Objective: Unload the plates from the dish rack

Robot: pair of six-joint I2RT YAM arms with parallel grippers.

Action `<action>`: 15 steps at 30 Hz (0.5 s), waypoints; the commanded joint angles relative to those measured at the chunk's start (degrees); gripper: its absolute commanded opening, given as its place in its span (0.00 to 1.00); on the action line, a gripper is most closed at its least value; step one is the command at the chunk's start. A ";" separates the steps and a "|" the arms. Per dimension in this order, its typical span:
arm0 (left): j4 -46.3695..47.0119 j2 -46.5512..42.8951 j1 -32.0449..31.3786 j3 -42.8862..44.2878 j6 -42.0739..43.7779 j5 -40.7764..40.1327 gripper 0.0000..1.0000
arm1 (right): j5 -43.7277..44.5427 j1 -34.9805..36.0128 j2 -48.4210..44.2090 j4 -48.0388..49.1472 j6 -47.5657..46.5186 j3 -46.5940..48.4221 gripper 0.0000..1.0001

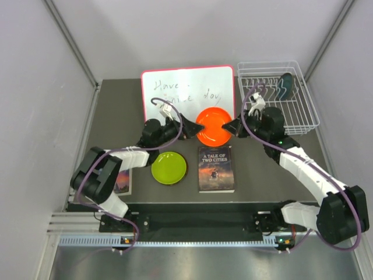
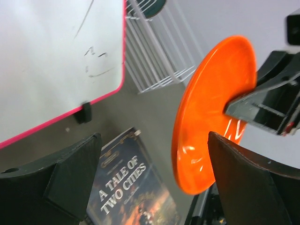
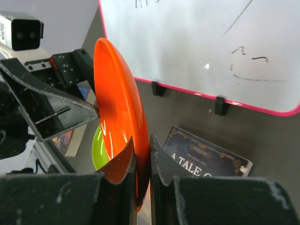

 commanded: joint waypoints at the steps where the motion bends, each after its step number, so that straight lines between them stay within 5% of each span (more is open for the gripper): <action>1: 16.83 2.09 -0.42 -1.21 -6.43 2.49 0.99 | -2.45 2.17 -0.43 8.55 3.75 -0.43 0.00; 4: 18.96 2.97 -0.42 -1.91 -7.58 2.93 0.88 | -3.23 2.88 0.63 9.51 4.54 -0.17 0.00; 8: 20.11 3.24 -0.42 -3.05 -8.37 3.20 0.36 | -4.03 2.88 1.59 10.22 4.81 -0.08 0.00; 9: 20.11 3.24 -0.42 -3.66 -8.46 3.11 0.11 | -4.11 2.88 2.03 10.22 4.72 0.10 0.00; 10: 20.02 2.98 -0.42 -3.93 -8.46 3.02 0.04 | -4.20 2.97 2.30 10.22 4.55 0.19 0.00; 13: 18.97 2.10 -0.42 -4.98 -7.94 2.58 0.00 | -3.94 2.88 3.00 10.22 4.37 0.62 0.04; 14: 17.83 1.66 -0.42 -5.34 -7.59 2.58 0.00 | -3.42 2.88 3.18 9.53 3.85 1.06 0.12; 15: 16.60 0.35 -0.42 -5.60 -6.19 1.97 0.00 | -3.15 2.88 3.18 8.91 3.15 1.33 0.33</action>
